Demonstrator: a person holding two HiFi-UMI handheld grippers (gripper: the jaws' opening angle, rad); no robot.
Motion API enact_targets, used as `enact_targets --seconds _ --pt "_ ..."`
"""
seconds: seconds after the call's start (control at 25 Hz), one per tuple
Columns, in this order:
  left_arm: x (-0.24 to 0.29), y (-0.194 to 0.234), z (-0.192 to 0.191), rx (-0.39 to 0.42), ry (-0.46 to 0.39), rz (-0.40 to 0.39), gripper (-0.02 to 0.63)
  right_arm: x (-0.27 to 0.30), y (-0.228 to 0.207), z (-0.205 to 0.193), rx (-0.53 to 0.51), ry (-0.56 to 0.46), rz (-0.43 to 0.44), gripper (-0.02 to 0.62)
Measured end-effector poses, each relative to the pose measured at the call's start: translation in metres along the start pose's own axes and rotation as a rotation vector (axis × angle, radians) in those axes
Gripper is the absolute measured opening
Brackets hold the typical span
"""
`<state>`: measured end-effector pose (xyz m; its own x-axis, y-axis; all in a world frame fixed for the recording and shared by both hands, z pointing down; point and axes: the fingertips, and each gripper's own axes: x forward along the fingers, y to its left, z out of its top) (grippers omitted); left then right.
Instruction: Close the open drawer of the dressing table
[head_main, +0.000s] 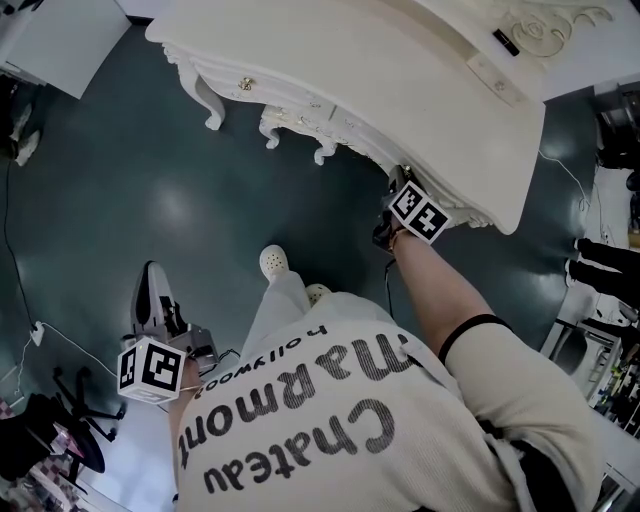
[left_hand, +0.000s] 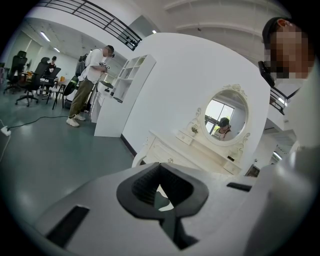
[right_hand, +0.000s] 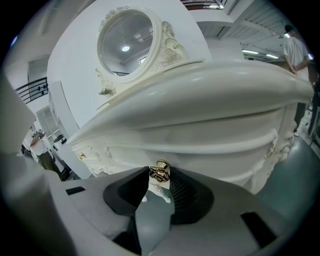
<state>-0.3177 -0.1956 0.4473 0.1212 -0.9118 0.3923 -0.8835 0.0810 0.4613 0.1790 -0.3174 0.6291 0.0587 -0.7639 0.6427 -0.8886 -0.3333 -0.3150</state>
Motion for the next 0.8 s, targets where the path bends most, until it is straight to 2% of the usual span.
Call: enact_targets --seconds 0.32,0.44,0.52,0.68,0.8 --pt "-0.002 -0.003 -0.006 0.003 0.008 -0.011 0.008 0.003 -0.001 0.0 0.018 0.03 -0.009 0.146" --pt "-0.002 -0.011 -0.007 0.011 0.005 -0.021 0.008 0.004 -0.003 -0.002 0.083 0.072 -0.018 0.164" --pt "-0.004 -0.016 -0.007 0.015 0.0 -0.031 0.008 0.002 -0.002 -0.007 0.13 0.103 -0.013 0.234" --pt "-0.013 -0.024 -0.008 0.026 -0.016 -0.047 0.008 -0.014 0.012 -0.028 0.186 0.208 -0.061 0.235" --pt "-0.021 -0.029 -0.012 0.014 -0.025 -0.052 0.008 -0.035 0.036 -0.044 0.189 0.247 -0.032 0.235"
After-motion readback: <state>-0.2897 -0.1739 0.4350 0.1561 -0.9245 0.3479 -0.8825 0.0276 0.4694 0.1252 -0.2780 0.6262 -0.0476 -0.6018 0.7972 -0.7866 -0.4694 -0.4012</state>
